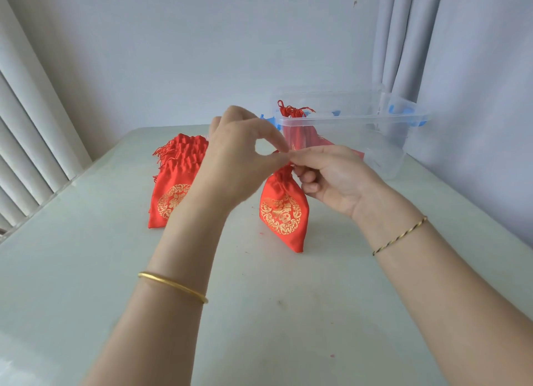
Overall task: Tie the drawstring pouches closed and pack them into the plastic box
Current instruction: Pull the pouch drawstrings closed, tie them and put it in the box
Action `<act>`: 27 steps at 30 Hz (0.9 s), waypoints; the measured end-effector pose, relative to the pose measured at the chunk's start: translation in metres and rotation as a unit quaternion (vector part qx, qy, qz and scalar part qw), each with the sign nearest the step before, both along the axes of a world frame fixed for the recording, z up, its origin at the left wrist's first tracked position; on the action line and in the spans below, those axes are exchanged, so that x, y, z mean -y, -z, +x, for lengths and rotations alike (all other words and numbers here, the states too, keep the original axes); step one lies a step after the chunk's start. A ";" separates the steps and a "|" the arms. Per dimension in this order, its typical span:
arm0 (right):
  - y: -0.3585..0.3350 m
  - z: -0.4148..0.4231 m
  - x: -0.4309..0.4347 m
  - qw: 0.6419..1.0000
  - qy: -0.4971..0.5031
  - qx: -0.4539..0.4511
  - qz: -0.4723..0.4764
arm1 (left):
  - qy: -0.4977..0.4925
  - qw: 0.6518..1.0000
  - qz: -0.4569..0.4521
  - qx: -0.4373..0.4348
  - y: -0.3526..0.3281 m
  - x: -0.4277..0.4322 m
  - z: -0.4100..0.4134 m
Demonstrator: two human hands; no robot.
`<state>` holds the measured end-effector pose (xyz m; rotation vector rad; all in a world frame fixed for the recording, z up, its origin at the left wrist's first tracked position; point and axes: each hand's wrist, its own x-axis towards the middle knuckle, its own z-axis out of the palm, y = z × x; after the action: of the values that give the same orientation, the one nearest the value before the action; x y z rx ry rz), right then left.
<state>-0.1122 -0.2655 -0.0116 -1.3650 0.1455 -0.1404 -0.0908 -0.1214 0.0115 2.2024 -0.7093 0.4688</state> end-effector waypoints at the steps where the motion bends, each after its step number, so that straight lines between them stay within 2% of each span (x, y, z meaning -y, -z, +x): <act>1: 0.000 0.000 0.000 1.000 -0.004 -0.002 0.017 | -0.006 1.000 0.016 0.007 0.001 0.002 0.000; 6: 0.000 0.001 0.002 0.999 -0.024 0.000 0.043 | -0.018 0.999 0.039 0.014 0.004 0.004 0.001; 10: 0.000 0.001 0.003 0.999 -0.039 0.011 0.029 | -0.021 0.999 0.037 0.019 0.008 0.005 0.004; 16: 0.001 0.001 0.019 0.988 0.050 0.049 -0.136 | -0.043 0.999 0.001 0.008 0.010 -0.001 0.013; 21: 0.009 0.004 0.032 0.986 0.095 0.038 -0.128 | -0.056 0.998 -0.018 -0.015 0.013 -0.005 0.016; 24: 0.016 0.005 0.032 0.970 0.091 0.024 -0.223 | -0.029 0.998 -0.029 -0.052 0.017 -0.002 0.017; 27: 0.012 0.002 0.031 0.949 0.082 0.021 -0.302 | -0.002 0.992 -0.079 -0.095 0.017 -0.003 0.018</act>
<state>-0.1104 -0.2963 -0.0238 -1.9605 0.1890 -0.3759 -0.0727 -0.1184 -0.0055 2.0670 -0.5468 0.3005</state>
